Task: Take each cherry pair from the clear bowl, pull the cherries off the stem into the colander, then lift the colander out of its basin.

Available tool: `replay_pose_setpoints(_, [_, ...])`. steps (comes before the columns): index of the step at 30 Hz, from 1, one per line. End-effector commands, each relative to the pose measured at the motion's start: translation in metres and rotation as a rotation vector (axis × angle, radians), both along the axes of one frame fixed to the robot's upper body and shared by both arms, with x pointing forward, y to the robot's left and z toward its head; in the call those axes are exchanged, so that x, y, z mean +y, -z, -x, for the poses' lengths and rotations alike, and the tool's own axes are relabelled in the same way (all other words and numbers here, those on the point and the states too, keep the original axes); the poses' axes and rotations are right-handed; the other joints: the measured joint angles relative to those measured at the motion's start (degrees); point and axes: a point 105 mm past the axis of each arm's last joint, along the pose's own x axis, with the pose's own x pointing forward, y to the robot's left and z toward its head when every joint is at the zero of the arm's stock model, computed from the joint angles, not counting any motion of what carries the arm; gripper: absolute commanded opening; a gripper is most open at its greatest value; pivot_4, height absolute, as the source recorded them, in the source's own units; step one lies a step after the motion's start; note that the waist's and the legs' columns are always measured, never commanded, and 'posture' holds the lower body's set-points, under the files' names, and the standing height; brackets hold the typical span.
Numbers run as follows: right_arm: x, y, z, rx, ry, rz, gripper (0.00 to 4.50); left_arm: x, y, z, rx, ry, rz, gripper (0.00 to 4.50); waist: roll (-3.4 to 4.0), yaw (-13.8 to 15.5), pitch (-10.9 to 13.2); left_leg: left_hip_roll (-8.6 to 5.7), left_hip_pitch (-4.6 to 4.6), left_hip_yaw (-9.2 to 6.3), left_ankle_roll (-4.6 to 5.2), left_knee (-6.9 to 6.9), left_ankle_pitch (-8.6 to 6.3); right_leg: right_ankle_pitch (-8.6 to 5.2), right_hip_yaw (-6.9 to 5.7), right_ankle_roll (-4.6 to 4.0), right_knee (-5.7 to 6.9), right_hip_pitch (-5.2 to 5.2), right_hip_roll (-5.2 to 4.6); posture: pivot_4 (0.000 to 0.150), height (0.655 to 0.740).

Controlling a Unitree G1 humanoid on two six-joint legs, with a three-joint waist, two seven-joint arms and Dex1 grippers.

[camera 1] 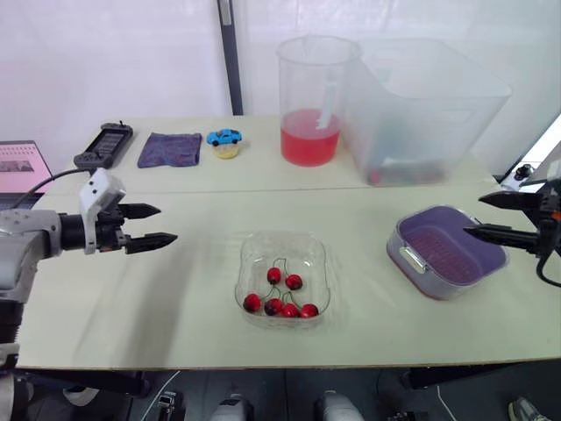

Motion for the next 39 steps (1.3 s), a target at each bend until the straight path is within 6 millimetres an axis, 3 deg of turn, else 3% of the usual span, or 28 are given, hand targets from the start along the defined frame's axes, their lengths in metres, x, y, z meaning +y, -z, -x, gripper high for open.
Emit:
replay_pose_setpoints(1, [0.001, -0.018, 0.003, -0.056, -0.001, 0.012, 4.45, 0.000, -0.010, 0.007, 0.005, 0.023, -0.017, 4.50, 0.00, -0.06, 0.00, 0.00, 0.00, 0.00, 0.00, 0.00, 0.00, 0.00, 0.00, 0.00, 0.01, 0.00, 0.00, 0.150, 0.7337])
replay_pose_setpoints(19, [0.000, -0.016, 0.007, 0.004, -0.005, -0.031, 4.45, -0.008, -0.023, 0.005, -0.048, 0.054, 0.071, 4.50, 0.00, -0.04, 0.00, 0.00, 0.01, 0.00, 0.00, 0.05, 0.00, 0.00, 0.01, 0.00, 0.14, -0.04, 0.00, 0.150, 0.7337])
replay_pose_setpoints(24, [0.034, -0.024, 0.011, 0.068, -0.114, -0.054, 4.45, -0.012, -0.025, 0.019, -0.034, 0.143, 0.067, 4.50, 0.00, -0.19, 0.00, 0.02, 0.01, 0.00, 0.00, 0.06, 0.00, -0.01, 0.02, 0.00, 0.19, -0.07, 0.01, 0.150, 0.7337])
replay_pose_setpoints(28, [0.085, -0.012, 0.021, 0.168, -0.296, 0.052, 4.45, -0.021, -0.017, 0.030, -0.026, 0.189, 0.072, 4.50, 0.02, -0.18, -0.01, 0.05, 0.03, -0.13, 0.00, 0.04, 0.00, -0.01, 0.05, -0.01, 0.20, -0.11, 0.02, 0.150, 0.7337])
replay_pose_setpoints(34, [0.166, -0.011, 0.014, 0.016, -0.478, 0.112, 4.45, -0.038, -0.006, 0.052, -0.087, 0.191, 0.144, 4.50, -0.01, 0.03, 0.00, 0.09, -0.02, -0.20, -0.01, 0.07, 0.00, -0.01, 0.06, 0.00, 0.22, -0.15, -0.05, 0.150, 0.7337])
replay_pose_setpoints(39, [0.203, -0.001, -0.003, 0.099, -0.460, 0.255, 4.45, -0.046, 0.012, 0.064, -0.092, 0.165, 0.152, 4.50, -0.05, 0.19, 0.00, 0.09, -0.08, -0.28, -0.08, 0.07, 0.04, -0.01, 0.04, -0.01, 0.23, -0.21, -0.14, 0.150, 0.7337])
